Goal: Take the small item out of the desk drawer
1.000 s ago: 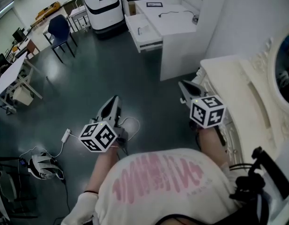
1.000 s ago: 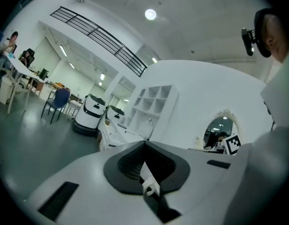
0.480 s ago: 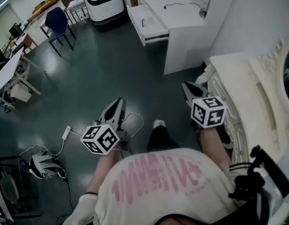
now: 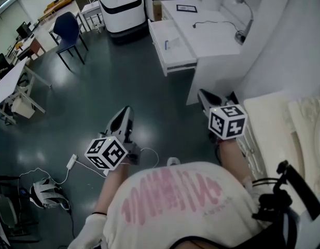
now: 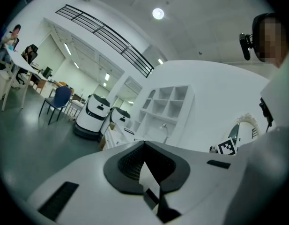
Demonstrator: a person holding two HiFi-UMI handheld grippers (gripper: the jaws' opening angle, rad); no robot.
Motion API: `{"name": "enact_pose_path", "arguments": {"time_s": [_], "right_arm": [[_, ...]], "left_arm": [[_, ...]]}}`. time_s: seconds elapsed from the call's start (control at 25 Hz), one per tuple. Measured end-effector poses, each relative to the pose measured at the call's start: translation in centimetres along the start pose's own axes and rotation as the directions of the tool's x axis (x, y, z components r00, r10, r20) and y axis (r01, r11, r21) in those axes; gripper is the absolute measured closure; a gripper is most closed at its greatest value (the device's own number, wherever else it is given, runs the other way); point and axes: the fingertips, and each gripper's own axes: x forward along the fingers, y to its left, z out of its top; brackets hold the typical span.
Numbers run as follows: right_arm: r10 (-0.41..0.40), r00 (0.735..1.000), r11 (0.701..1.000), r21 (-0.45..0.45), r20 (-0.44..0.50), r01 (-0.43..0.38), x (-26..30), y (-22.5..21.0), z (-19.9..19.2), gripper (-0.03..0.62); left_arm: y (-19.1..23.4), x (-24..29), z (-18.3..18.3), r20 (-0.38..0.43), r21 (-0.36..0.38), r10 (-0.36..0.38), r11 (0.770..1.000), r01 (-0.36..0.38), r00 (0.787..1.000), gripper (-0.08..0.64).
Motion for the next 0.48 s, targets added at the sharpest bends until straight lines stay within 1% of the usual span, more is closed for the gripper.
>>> {"name": "enact_pose_path", "arguments": {"time_s": [0.12,0.2,0.32,0.48], "right_arm": [[0.044,0.999,0.999,0.017,0.019,-0.044,3.6,-1.7,2.8,0.575],[0.066,0.997,0.997,0.028,0.039,-0.067,5.4,-2.4,4.1,0.576],[0.069,0.997,0.997,0.043,0.038,-0.070,8.0,-3.9,4.8,0.575],[0.069,0.997,0.993,0.097,-0.023,-0.067,12.0,-5.9,3.3,0.575]], "left_arm": [[1.1,3.5,2.1,0.047,-0.001,0.019,1.000,-0.019,0.999,0.531],[1.9,5.3,2.6,0.058,-0.012,0.030,0.999,-0.030,0.998,0.531],[2.9,8.0,2.5,0.029,-0.026,0.040,0.999,-0.039,0.999,0.531],[4.8,11.7,1.6,-0.036,-0.023,0.044,0.999,-0.045,0.998,0.531]]}}
